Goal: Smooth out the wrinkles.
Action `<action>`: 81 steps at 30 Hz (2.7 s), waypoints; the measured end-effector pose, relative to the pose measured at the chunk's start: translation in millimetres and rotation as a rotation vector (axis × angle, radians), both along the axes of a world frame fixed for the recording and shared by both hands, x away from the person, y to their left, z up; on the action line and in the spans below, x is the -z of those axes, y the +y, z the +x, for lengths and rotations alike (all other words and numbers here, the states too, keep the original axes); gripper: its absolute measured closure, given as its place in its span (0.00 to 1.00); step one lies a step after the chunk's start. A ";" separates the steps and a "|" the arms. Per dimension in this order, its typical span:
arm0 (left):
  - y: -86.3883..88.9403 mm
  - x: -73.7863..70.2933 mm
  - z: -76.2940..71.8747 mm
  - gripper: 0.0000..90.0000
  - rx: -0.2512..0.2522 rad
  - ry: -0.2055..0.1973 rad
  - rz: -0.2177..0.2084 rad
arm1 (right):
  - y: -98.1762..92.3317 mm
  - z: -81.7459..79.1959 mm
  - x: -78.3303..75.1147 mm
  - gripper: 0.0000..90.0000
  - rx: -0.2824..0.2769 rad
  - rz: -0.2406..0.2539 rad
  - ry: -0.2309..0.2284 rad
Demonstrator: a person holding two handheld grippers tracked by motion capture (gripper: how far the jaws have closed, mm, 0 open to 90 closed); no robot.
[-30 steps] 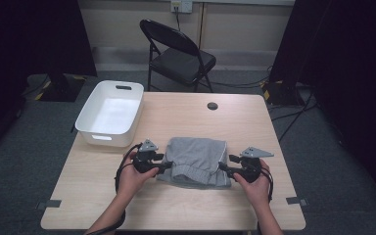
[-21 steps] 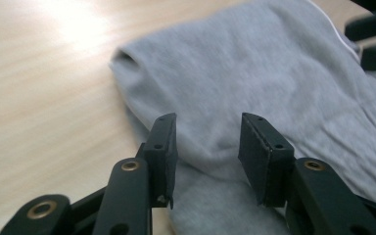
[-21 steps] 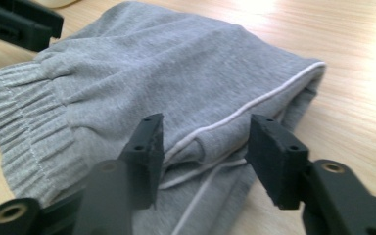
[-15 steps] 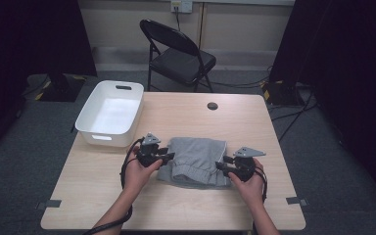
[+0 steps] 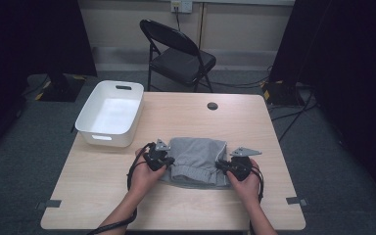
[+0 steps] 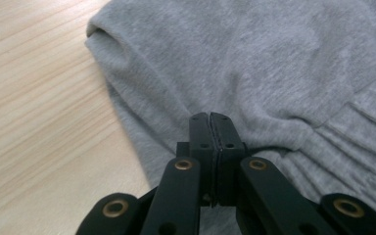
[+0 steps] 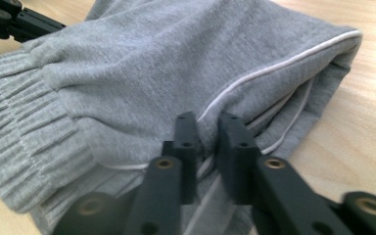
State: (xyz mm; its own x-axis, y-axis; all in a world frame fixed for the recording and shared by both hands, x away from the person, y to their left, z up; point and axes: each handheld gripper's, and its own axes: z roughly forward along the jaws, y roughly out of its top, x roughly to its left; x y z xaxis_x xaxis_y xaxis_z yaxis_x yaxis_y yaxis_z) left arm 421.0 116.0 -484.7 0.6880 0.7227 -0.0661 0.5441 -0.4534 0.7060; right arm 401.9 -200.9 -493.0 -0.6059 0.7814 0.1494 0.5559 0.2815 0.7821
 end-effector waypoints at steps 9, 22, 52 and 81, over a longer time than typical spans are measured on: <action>14.9 -0.9 -8.3 0.99 -0.015 -0.004 -0.049 | -17.8 -3.3 -0.1 0.98 0.023 0.030 0.039; 27.1 -1.5 -16.3 0.91 -0.018 -0.013 -0.077 | -20.5 -7.8 0.1 0.97 0.037 -0.018 0.034; 26.0 2.2 -40.1 0.99 0.037 0.062 0.004 | -20.3 -36.0 -0.4 0.91 0.004 -0.076 0.076; 36.7 -3.2 -84.7 0.82 0.097 0.050 -0.027 | -16.4 -31.3 -27.7 0.64 0.106 -0.002 -0.018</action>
State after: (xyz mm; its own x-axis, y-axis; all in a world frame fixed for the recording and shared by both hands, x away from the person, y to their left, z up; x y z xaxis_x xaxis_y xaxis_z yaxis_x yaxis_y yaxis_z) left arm 336.3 152.7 -481.6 0.7498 0.6504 -0.1212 0.5339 -0.4865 0.6916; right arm 370.6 -217.4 -465.4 -0.5227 0.8414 0.1373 0.5684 0.2239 0.7917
